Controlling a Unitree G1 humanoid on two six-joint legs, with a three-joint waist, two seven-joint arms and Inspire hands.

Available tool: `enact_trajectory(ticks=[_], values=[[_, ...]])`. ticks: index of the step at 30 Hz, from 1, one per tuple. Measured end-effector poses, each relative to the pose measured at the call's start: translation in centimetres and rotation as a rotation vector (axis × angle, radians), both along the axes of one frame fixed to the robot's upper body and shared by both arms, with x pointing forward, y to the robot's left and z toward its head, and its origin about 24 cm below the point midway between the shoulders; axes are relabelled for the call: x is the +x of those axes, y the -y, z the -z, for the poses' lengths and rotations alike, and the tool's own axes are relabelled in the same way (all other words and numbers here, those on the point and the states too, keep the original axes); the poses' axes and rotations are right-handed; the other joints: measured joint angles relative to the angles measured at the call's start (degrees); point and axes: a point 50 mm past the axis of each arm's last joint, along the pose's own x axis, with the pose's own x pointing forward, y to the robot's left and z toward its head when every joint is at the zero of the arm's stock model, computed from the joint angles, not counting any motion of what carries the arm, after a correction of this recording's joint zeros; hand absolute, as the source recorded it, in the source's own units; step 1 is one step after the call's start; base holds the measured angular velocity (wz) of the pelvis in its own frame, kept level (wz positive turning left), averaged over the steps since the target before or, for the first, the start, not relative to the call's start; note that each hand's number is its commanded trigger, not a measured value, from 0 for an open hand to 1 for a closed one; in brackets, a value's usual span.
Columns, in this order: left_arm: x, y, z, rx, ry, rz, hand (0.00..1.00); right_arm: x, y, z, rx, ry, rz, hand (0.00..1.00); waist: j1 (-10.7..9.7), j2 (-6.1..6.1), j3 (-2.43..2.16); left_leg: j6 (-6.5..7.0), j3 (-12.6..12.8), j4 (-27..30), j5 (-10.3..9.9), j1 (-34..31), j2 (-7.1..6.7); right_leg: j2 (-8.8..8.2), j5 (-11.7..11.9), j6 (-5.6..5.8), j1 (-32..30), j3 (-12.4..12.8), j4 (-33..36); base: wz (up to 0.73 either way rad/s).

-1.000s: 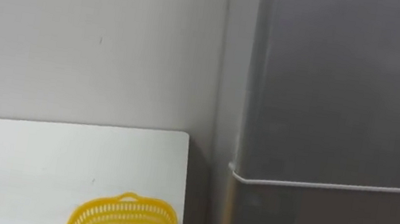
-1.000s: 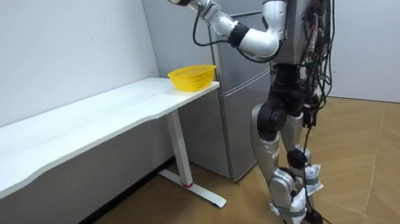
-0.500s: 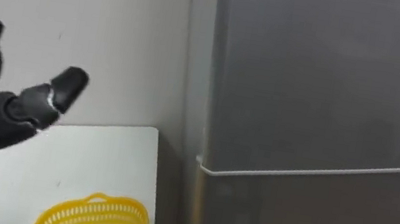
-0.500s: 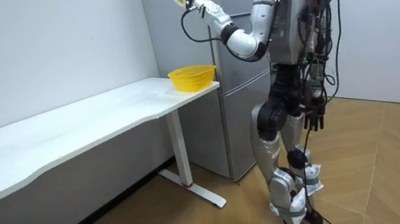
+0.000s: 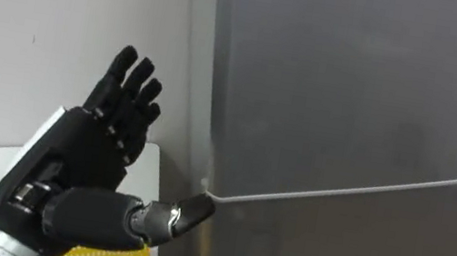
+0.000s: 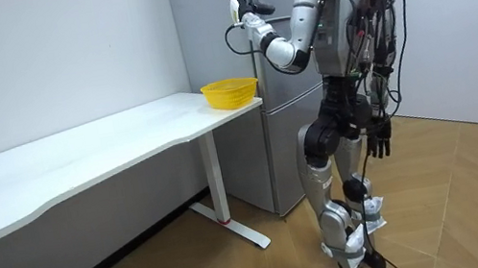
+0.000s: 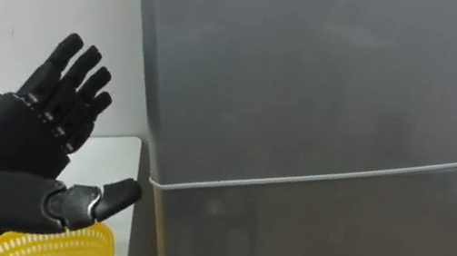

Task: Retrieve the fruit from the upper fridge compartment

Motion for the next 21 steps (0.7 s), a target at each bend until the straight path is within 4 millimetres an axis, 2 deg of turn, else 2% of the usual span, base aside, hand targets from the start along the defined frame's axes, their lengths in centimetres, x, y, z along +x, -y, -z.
enact_trajectory(ticks=[10, 21], values=[[-0.2, 2.6, 1.3, 0.03, -0.038, 0.183, 0.0, 0.2, 0.2, -0.1, 0.015, -0.014, -0.011, 0.0, -0.9, -0.13, 0.11, 0.0, 1.3, 0.0, 0.0, 0.0, 0.02, -0.14, 0.0, 0.05, 0.2, 0.3, -0.2, -0.01], [-0.1, 2.7, 1.4, 0.038, -0.037, 0.205, 0.0, 1.2, 0.5, -0.2, 0.011, -0.001, -0.043, 0.0, -1.1, -0.77, 0.14, 0.0, 1.4, -0.1, 0.0, 0.0, 0.05, -0.13, 0.0, 0.06, 0.1, 0.1, -0.1, 0.0]])
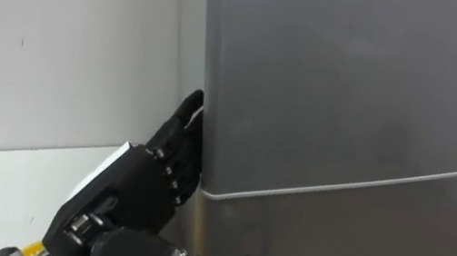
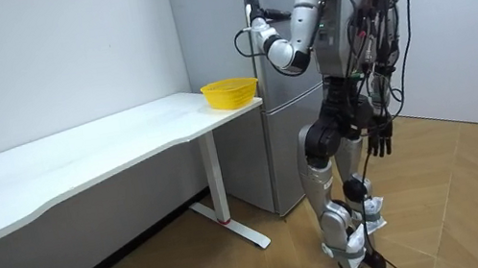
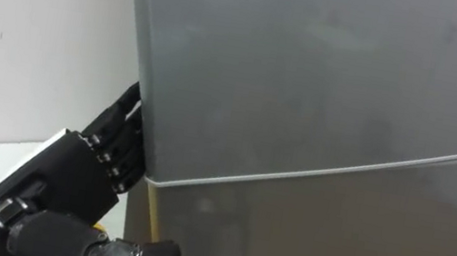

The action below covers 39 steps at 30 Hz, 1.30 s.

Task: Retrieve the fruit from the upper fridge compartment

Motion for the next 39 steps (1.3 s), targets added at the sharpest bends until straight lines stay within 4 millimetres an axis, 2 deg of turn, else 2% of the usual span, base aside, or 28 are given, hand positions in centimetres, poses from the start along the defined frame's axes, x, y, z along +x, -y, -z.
enact_trajectory(ticks=[2, 3, 4, 5, 11, 12, 14, 15, 16, 22, 28, 39], values=[[0.0, 0.0, 0.0, 0.0, 0.002, 0.006, 0.0, 0.2, 0.0, 0.0, -0.001, 0.003, -0.002, 0.0, 0.0, -0.11, 0.01, 0.0, -0.1, 0.0, 0.0, 0.0, -0.01, 0.02, 0.0, 0.03, 0.1, 0.0, 0.0, 0.0], [0.0, 0.1, 0.0, 0.0, 0.002, 0.007, 0.24, 0.2, 0.0, 0.0, -0.002, 0.002, -0.002, 0.0, 0.0, -0.11, 0.01, 0.0, -0.1, 0.0, 0.0, 0.0, -0.02, 0.02, 0.0, 0.05, 0.1, 0.0, 0.0, 0.0], [0.0, 0.1, 0.0, 0.0, 0.002, 0.008, 0.71, 0.3, 0.0, 0.0, -0.004, 0.001, -0.001, 0.0, 0.0, -0.11, 0.01, 0.0, -0.1, 0.0, 0.0, 0.1, -0.04, 0.02, 0.1, 0.08, 0.2, 0.0, 0.0, 0.0], [0.0, 0.1, 0.0, 0.0, 0.003, 0.009, 1.0, 0.3, 0.0, 0.0, -0.005, 0.001, -0.001, 0.0, 0.0, -0.11, 0.01, 0.0, -0.1, 0.0, 0.0, 0.1, -0.04, 0.02, 0.1, 0.1, 0.2, 0.0, 0.0, 0.0], [0.3, -0.5, -0.1, 0.0, -0.011, -0.036, 1.0, 0.4, 0.0, 0.0, -0.012, -0.005, -0.033, 0.0, 0.1, -0.22, 0.08, 0.0, -0.1, -0.4, 0.0, 0.6, -0.06, 0.03, 0.1, 0.11, 0.5, 0.0, -0.1, 0.0], [0.3, -0.7, -0.1, 0.0, -0.011, -0.044, 0.84, 0.4, 0.0, 0.0, -0.012, -0.005, -0.035, 0.0, 0.1, -0.22, 0.08, 0.0, -0.2, -0.4, 0.0, 0.6, -0.07, 0.03, 0.1, 0.11, 0.5, 0.1, -0.1, 0.0], [0.3, -1.0, -0.2, 0.0, -0.006, -0.058, 0.65, 0.3, 0.0, 0.0, -0.012, -0.009, -0.041, 0.0, 0.1, -0.21, 0.08, 0.0, -0.2, -0.4, 0.0, 0.6, -0.08, 0.02, 0.1, 0.12, 0.5, 0.1, -0.1, 0.0], [0.3, -1.1, -0.3, 0.0, -0.004, -0.059, 0.47, 0.3, -0.1, 0.0, -0.012, -0.01, -0.043, 0.0, 0.1, -0.21, 0.08, 0.0, -0.1, -0.4, 0.0, 0.6, -0.09, 0.02, 0.1, 0.12, 0.5, 0.1, -0.1, 0.0], [0.4, -1.0, -0.4, 0.0, 0.003, -0.054, 0.02, 0.3, -0.1, 0.0, -0.012, -0.01, -0.045, 0.0, 0.1, -0.21, 0.08, 0.0, -0.1, -0.4, 0.0, 0.6, -0.09, 0.02, 0.1, 0.12, 0.5, 0.1, -0.1, 0.0], [0.3, -0.6, -0.6, -0.014, 0.011, 0.001, 0.0, 0.4, 0.0, 0.0, -0.012, -0.008, -0.046, 0.0, 0.6, 0.01, -0.04, 0.0, -0.1, -0.4, 0.0, 0.6, -0.1, 0.01, 0.1, 0.12, 0.6, 0.1, -0.1, 0.0], [0.2, 0.0, -0.5, -0.006, 0.015, 0.048, 0.0, 0.3, 0.0, 0.0, -0.012, -0.008, -0.046, 0.0, 0.1, 0.47, -0.27, 0.0, 0.0, -0.4, 0.0, 0.8, -0.05, 0.04, 0.1, 0.12, 0.7, 0.2, 0.0, -0.01], [0.0, 0.5, -0.4, 0.008, 0.03, 0.115, 0.0, 0.3, 0.0, 0.0, -0.011, -0.01, -0.045, 0.0, 0.0, 0.37, -0.21, 0.01, 0.0, -0.4, 0.0, 0.8, -0.02, 0.1, 0.1, 0.12, 0.6, 0.4, 0.1, 0.0]])
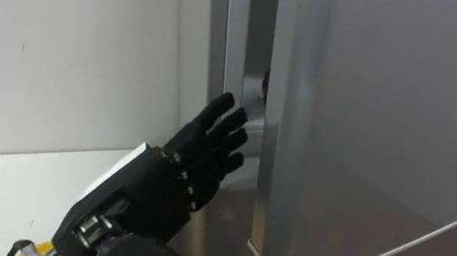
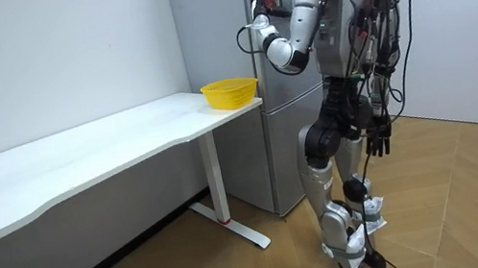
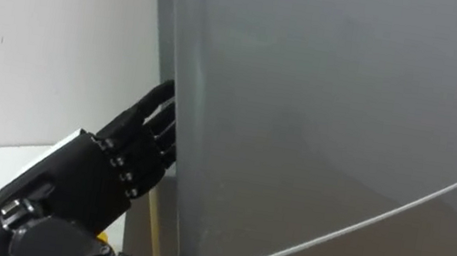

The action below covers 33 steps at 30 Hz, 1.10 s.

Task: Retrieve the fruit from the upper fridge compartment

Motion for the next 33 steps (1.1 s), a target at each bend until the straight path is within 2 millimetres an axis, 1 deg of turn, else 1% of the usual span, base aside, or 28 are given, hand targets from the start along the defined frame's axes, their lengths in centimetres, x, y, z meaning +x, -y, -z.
enact_trajectory(ticks=[5, 14, 19, 26, 28, 32, 33], values=[[0.1, 0.2, -0.3, 0.003, 0.017, 0.019, 0.0, 0.0, 0.0, 0.0, -0.003, -0.001, -0.003, 0.0, -0.1, -0.05, 0.03, 0.0, 0.0, 0.0, 0.0, 0.1, 0.0, 0.03, 0.0, 0.0, 0.0, 0.1, 0.0, 0.0], [-0.1, 1.7, -0.3, 0.013, 0.029, 0.114, 0.0, 0.0, 0.0, 0.0, -0.004, 0.003, -0.001, 0.0, -0.2, -0.11, 0.06, 0.0, 0.3, 0.0, 0.0, 0.0, -0.01, 0.08, 0.0, 0.0, -0.2, 0.8, 0.0, -0.04], [-0.1, 2.1, -0.5, 0.016, 0.038, 0.136, 0.0, 0.1, 0.0, 0.0, -0.003, 0.007, 0.001, 0.0, -0.1, -0.16, 0.04, 0.0, 1.4, -0.1, 0.0, 0.0, 0.03, 0.13, 0.0, 0.0, -0.5, 1.7, 0.0, -0.09], [-0.2, 2.2, -0.4, 0.019, 0.039, 0.151, 0.0, 0.1, 0.0, 0.0, -0.008, 0.012, -0.001, 0.0, -0.3, -0.49, 0.01, 0.0, 2.1, -0.1, 0.0, 0.2, 0.05, 0.17, 0.0, 0.01, -0.7, 2.4, 0.0, -0.06], [-0.3, 2.5, -0.3, 0.021, 0.034, 0.165, 0.0, 0.2, 0.1, -0.1, -0.012, 0.021, -0.003, 0.0, -0.5, -0.48, 0.01, -0.01, 2.6, -0.1, 0.0, -0.2, 0.08, 0.17, 0.0, 0.03, -0.8, 2.5, -0.1, -0.05], [-0.5, 3.1, -0.1, 0.023, 0.024, 0.191, 0.0, 0.2, 0.3, -0.1, -0.024, 0.026, -0.001, 0.0, -0.9, -0.43, 0.01, -0.01, 2.7, -0.1, 0.0, -0.2, 0.06, 0.15, 0.1, 0.07, -0.5, 2.5, -0.1, 0.0], [-0.5, 3.2, -0.1, 0.024, 0.023, 0.197, 0.0, 0.3, 0.3, -0.1, -0.032, 0.031, -0.004, 0.0, -1.1, -0.24, 0.0, -0.01, 2.7, 0.0, 0.0, -0.2, 0.06, 0.14, 0.1, 0.09, -0.5, 2.5, -0.1, 0.0]])
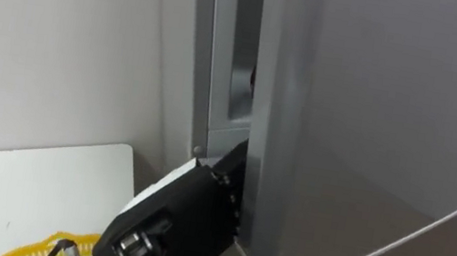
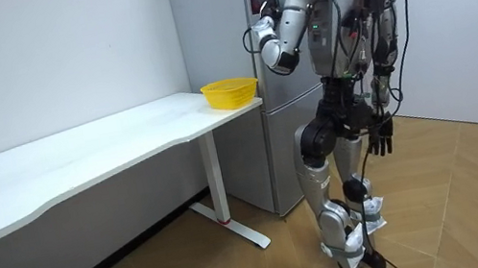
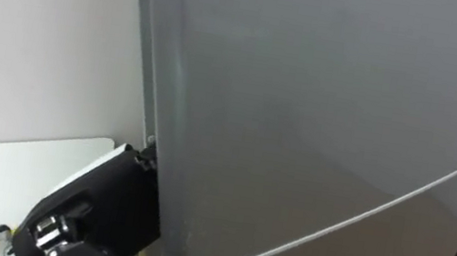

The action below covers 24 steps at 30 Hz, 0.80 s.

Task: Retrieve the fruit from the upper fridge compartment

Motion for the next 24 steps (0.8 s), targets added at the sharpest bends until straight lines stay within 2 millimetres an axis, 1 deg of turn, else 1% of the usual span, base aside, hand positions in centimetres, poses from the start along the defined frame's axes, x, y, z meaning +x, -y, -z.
enact_trajectory(ticks=[1, 3, 5, 6, 9, 10, 11, 12, 13, 15, 16, 18, 19, 21, 24], values=[[0.0, 0.1, 0.1, 0.001, -0.003, 0.005, 0.0, 0.1, 0.1, 0.0, -0.008, 0.004, -0.004, 0.0, -0.7, 0.25, 0.02, 0.0, 0.0, 0.0, 0.0, 0.1, -0.02, 0.01, 0.0, 0.04, 0.0, 0.2, 0.0, 0.0], [0.1, 0.5, 0.2, 0.004, -0.009, 0.019, 0.0, 0.2, 0.0, 0.0, -0.011, 0.012, -0.013, 0.0, -0.9, 0.57, 0.09, 0.0, 0.2, 0.0, 0.0, 0.4, -0.02, 0.04, 0.1, 0.04, 0.0, 0.5, 0.1, -0.03], [0.1, 0.8, 0.4, 0.009, -0.017, 0.034, 0.0, 0.1, 0.0, 0.0, -0.008, 0.008, -0.028, 0.0, -1.7, 0.9, 0.17, 0.0, 0.4, 0.0, 0.0, 0.3, -0.01, 0.03, 0.1, 0.05, 0.2, 0.6, 0.1, -0.03], [0.0, 1.2, 0.4, 0.011, -0.021, 0.053, 0.0, 0.2, 0.0, 0.0, -0.008, 0.017, -0.013, 0.0, -2.3, 1.13, 0.29, 0.0, 0.4, 0.0, 0.0, 0.3, -0.05, 0.0, 0.1, 0.06, 0.2, 0.6, 0.2, 0.0], [-0.1, 1.9, 0.2, 0.015, -0.01, 0.087, 0.0, -0.1, 0.0, 0.0, -0.001, 0.023, 0.039, 0.0, -2.5, 1.21, 0.35, 0.0, 1.1, 0.0, 0.0, 0.3, -0.01, -0.01, 0.1, 0.09, -0.1, 0.8, 0.3, 0.0], [-0.1, 2.2, 0.1, 0.018, -0.007, 0.098, 0.0, -0.3, 0.1, 0.0, -0.001, 0.024, 0.063, 0.0, -2.7, 1.25, 0.35, 0.0, 2.0, 0.0, 0.0, 0.3, 0.05, -0.04, 0.1, 0.15, -0.5, 0.9, 0.2, 0.0], [-0.1, 2.3, 0.1, 0.022, -0.002, 0.101, 0.0, -0.3, 0.2, 0.0, 0.0, 0.027, 0.077, 0.0, -3.0, 1.25, 0.36, 0.0, 2.0, 0.0, 0.0, 0.2, 0.05, -0.06, 0.1, 0.17, -0.5, 0.8, 0.1, 0.05], [0.0, 2.4, -0.1, 0.028, 0.006, 0.106, 0.0, -0.3, 0.4, -0.1, 0.0, 0.033, 0.096, 0.0, -3.9, 1.28, 0.37, 0.0, 2.0, 0.0, 0.0, 0.1, 0.03, -0.08, 0.1, 0.26, -0.6, 0.7, 0.0, 0.1], [0.1, 2.5, -0.2, 0.038, 0.011, 0.113, 0.0, -0.4, 0.6, -0.2, 0.0, 0.036, 0.12, 0.0, -4.4, 1.34, 0.41, 0.0, 2.0, 0.0, 0.0, 0.0, 0.02, -0.11, 0.2, 0.39, -0.6, 0.6, 0.0, 0.1], [0.1, 2.5, -0.3, 0.043, 0.012, 0.119, 0.0, -0.5, 0.9, -0.3, -0.003, 0.044, 0.162, 0.0, -4.9, 1.48, 0.43, 0.01, 2.0, 0.0, 0.0, 0.0, -0.02, -0.16, 0.3, 0.54, -0.6, 0.6, 0.0, 0.03], [0.2, 2.6, -0.4, 0.046, 0.014, 0.124, 0.0, -0.6, 1.2, -0.3, -0.008, 0.045, 0.177, 0.0, -5.3, 1.76, 0.44, 0.01, 2.0, 0.0, 0.0, 0.0, -0.06, -0.18, 0.5, 0.67, -0.6, 0.7, 0.0, 0.0], [0.2, 2.8, -0.6, 0.051, 0.017, 0.134, 0.0, -0.9, 1.6, -0.5, -0.021, 0.039, 0.202, 0.0, -5.5, 2.3, 0.4, 0.03, 2.1, 0.0, 0.0, -0.1, -0.15, -0.3, 0.6, 0.83, -0.7, 0.7, 0.0, 0.0], [0.3, 2.9, -0.7, 0.053, 0.02, 0.139, 0.0, -1.1, 1.8, -0.5, -0.025, 0.035, 0.211, 0.0, -5.6, 2.58, 0.29, 0.07, 2.1, 0.0, 0.0, -0.2, -0.16, -0.32, 0.6, 0.88, -0.8, 0.8, 0.0, 0.0], [0.3, 3.1, -0.8, 0.056, 0.024, 0.146, 0.0, -1.2, 1.7, -0.5, -0.023, 0.037, 0.231, 0.0, -6.0, 2.7, 0.27, 0.08, 2.1, 0.0, 0.0, -0.2, -0.16, -0.31, 0.7, 0.91, -1.0, 0.7, 0.0, 0.02], [0.3, 3.5, -1.0, 0.057, 0.034, 0.158, 0.0, -1.3, 2.0, -0.6, -0.027, 0.042, 0.262, 0.0, -6.6, 2.93, 0.13, 0.18, 2.2, 0.0, 0.0, -0.7, -0.15, -0.31, 0.9, 0.94, -1.6, 0.7, 0.1, 0.0]])
